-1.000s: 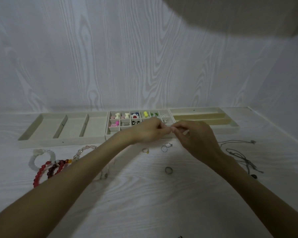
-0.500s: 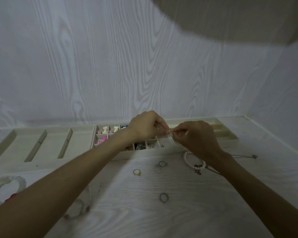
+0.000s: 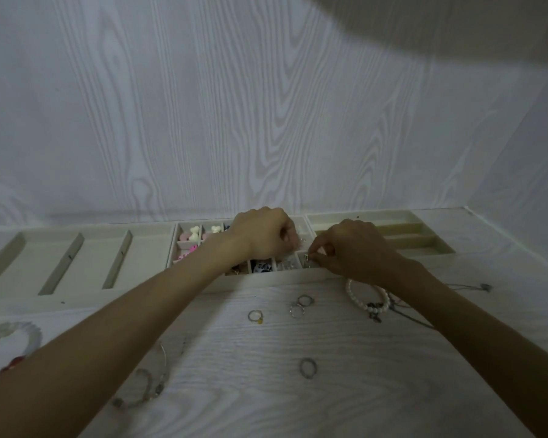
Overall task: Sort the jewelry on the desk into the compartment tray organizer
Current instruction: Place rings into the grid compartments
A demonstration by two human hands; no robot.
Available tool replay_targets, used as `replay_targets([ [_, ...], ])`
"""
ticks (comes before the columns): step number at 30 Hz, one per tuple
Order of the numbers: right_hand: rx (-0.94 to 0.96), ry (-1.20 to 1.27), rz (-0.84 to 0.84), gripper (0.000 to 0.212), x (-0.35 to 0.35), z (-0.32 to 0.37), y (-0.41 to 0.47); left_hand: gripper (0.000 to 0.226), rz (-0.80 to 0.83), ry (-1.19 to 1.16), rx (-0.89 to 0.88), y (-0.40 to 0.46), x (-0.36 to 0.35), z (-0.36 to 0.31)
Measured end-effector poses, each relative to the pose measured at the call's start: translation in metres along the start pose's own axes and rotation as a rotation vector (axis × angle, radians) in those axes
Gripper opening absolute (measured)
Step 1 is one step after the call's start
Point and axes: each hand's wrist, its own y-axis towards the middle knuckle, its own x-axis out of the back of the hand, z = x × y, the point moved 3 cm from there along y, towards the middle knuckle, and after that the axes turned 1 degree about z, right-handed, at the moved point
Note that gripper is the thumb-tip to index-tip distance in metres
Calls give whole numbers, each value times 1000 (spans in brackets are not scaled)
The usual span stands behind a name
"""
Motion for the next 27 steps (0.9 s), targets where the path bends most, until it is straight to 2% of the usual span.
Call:
replay_targets([
  [5,52,-105,119,13,6,9,14,7,33,0,1,-8,0,5],
  [11,97,-214,185,11,12,17,22,6,14,7,-19,-8,-3,1],
  [17,42,-229,341,21,12,18,27,12,20,24,-22,-9,-2,0],
  [20,8,-203,423,25,13,18,29,14,64,37,-47,-11,0,0],
  [23,4,-112,495,20,22,15,28,19,121,30,-96,-11,2,0],
  [27,-26,60,503,42,41,1,29,28,186,113,-190,-12,2,-3],
])
